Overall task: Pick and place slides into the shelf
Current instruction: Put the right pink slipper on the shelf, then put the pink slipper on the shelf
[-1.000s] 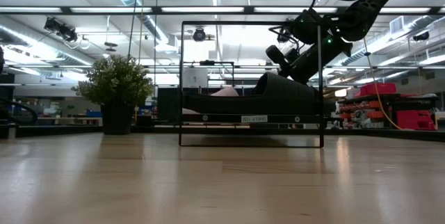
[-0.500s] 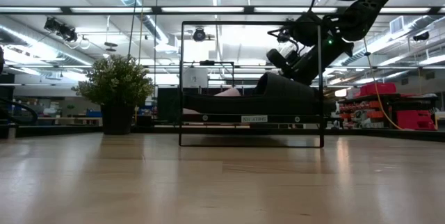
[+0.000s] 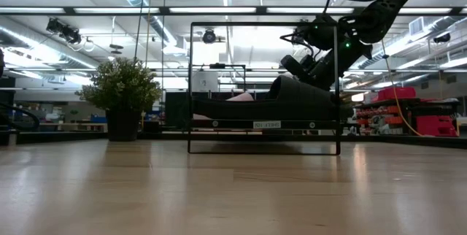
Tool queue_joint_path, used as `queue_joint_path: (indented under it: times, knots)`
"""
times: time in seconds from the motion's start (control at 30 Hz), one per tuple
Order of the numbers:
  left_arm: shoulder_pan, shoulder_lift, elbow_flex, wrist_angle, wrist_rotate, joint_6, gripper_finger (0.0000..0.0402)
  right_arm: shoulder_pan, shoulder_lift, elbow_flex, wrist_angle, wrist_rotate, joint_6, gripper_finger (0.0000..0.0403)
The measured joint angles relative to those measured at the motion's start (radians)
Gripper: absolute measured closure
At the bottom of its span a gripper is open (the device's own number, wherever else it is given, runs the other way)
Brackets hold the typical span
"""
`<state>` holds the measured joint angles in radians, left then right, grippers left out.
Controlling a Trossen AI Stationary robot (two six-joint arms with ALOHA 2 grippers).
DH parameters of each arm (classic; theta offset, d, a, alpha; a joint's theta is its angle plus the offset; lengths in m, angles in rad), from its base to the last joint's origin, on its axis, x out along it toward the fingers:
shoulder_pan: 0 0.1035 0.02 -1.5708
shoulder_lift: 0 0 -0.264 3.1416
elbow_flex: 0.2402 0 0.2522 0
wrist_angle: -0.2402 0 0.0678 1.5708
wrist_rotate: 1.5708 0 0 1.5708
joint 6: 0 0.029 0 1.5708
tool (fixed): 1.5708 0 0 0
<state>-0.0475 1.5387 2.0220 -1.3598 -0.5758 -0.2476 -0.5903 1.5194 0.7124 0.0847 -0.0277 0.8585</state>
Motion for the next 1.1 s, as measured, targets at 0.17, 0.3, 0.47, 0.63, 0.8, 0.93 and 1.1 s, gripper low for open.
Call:
queue_joint_path:
  times: [0.17, 0.3, 0.47, 0.63, 0.8, 0.93, 1.1]
  knots:
    - [0.000, 0.000, 0.000, 0.005, 0.000, 0.000, 0.0294, -0.001, 0.000, -0.001, -0.005, 0.004, -0.004, 0.0249]
    - [0.000, 0.000, 0.000, 0.005, 0.000, 0.000, 0.0294, -0.003, 0.000, -0.001, -0.005, 0.004, -0.003, 0.0218]
    - [0.000, 0.000, 0.000, 0.004, 0.000, 0.000, 0.0294, -0.006, 0.000, -0.001, -0.012, 0.004, -0.005, 0.0189]
    - [0.000, 0.000, 0.000, 0.004, 0.000, 0.000, 0.0294, -0.019, -0.012, -0.001, -0.034, 0.042, -0.026, 0.0176]
    - [0.000, 0.000, 0.000, -0.013, 0.001, 0.000, 0.0294, -0.041, -0.043, -0.001, -0.049, 0.056, -0.070, 0.0178]
    - [0.000, 0.000, 0.000, -0.068, 0.020, -0.004, 0.0294, -0.066, -0.103, -0.001, -0.070, 0.049, -0.112, 0.0178]
    - [-0.015, 0.000, 0.000, -0.090, 0.150, -0.035, 0.0294, -0.073, -0.239, -0.001, -0.073, 0.021, -0.202, 0.0179]
